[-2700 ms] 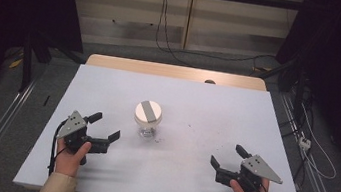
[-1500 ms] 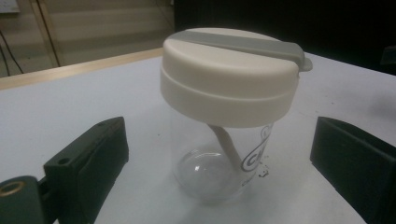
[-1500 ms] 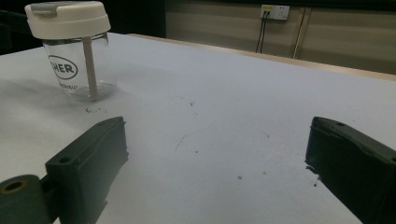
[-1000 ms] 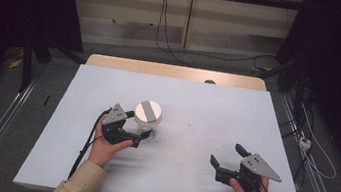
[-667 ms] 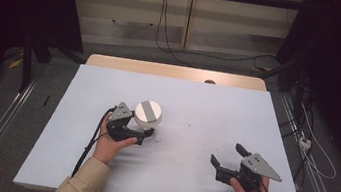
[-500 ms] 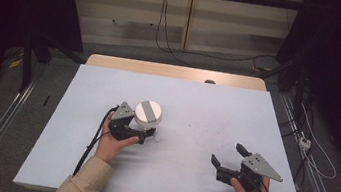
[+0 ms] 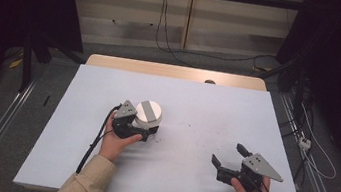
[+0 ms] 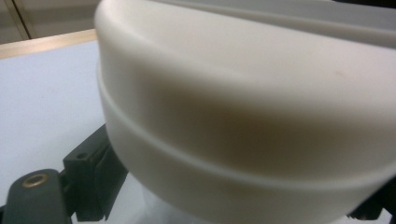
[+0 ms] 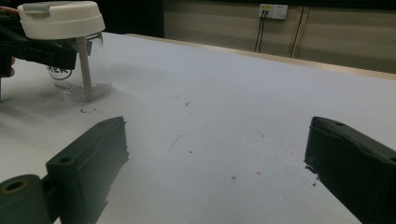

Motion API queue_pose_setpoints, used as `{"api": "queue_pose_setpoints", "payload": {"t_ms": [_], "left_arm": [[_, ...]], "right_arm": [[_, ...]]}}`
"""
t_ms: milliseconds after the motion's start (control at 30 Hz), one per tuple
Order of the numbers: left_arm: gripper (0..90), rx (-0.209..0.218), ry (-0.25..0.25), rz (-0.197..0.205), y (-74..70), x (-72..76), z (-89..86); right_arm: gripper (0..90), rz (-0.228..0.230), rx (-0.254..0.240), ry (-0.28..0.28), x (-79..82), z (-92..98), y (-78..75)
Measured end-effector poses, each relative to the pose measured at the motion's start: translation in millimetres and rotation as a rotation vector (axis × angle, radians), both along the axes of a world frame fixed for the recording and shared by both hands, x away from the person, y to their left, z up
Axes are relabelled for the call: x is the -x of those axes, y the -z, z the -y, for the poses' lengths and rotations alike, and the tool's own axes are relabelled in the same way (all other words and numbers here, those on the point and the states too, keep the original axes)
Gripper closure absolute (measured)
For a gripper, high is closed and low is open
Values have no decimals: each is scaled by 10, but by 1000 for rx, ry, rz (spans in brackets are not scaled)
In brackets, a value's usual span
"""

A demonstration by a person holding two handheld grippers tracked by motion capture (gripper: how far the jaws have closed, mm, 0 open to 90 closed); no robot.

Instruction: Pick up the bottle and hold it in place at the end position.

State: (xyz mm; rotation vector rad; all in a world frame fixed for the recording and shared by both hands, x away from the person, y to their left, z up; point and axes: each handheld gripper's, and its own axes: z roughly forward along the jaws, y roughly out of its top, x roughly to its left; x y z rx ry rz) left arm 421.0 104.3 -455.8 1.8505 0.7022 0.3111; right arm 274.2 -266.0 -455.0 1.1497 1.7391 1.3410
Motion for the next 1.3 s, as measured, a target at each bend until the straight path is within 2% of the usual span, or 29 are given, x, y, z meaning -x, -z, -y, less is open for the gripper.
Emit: {"api": "queue_pose_setpoints", "payload": {"t_ms": [367, 533, 833, 1133, 1300], "left_arm": [[162, 5, 1, 17, 4, -10, 27], [169, -11, 4, 39, -8, 3, 46], [176, 23, 15, 32, -66, -7, 133], [184, 10, 16, 40, -105, -71, 236], [185, 41, 10, 51, -101, -84, 249]], "right_arm": [[54, -1, -1, 2, -1, 6, -1], [55, 0, -2, 1, 0, 7, -2], [55, 3, -3, 0, 0, 12, -5], [54, 4, -4, 3, -1, 19, -5], [54, 6, -5, 3, -1, 23, -5]]}}
